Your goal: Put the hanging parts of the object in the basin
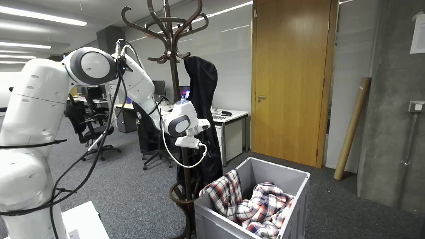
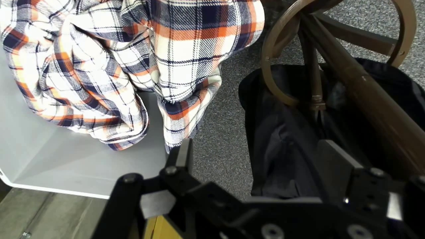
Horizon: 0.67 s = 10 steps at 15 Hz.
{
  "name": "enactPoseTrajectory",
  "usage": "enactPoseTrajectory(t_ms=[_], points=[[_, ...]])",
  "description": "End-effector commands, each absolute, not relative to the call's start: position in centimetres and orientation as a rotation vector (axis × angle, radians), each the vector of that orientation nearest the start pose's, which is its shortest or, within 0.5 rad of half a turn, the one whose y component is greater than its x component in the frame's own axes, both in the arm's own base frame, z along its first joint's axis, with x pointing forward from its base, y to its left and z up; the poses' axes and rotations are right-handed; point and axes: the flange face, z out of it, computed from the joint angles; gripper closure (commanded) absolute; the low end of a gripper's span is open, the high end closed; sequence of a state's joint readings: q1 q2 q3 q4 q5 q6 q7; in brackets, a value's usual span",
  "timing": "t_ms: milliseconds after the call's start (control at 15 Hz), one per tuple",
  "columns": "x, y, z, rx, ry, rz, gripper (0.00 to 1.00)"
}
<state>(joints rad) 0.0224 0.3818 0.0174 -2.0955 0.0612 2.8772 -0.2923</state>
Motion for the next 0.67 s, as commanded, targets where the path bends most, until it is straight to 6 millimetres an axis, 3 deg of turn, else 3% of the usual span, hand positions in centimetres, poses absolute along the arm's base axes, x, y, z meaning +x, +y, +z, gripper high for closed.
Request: enactPoseTrajectory(t_ms=[0, 400, 600], points=[[61.8, 2.2, 28.0, -3.067, -0.421, -0.628, 0.0], [62.8, 3.2, 27.6, -3.101, -0.505, -0.773, 0.0], [63.4, 4.3, 26.1, -3.154, -0.599, -0.789, 0.0]])
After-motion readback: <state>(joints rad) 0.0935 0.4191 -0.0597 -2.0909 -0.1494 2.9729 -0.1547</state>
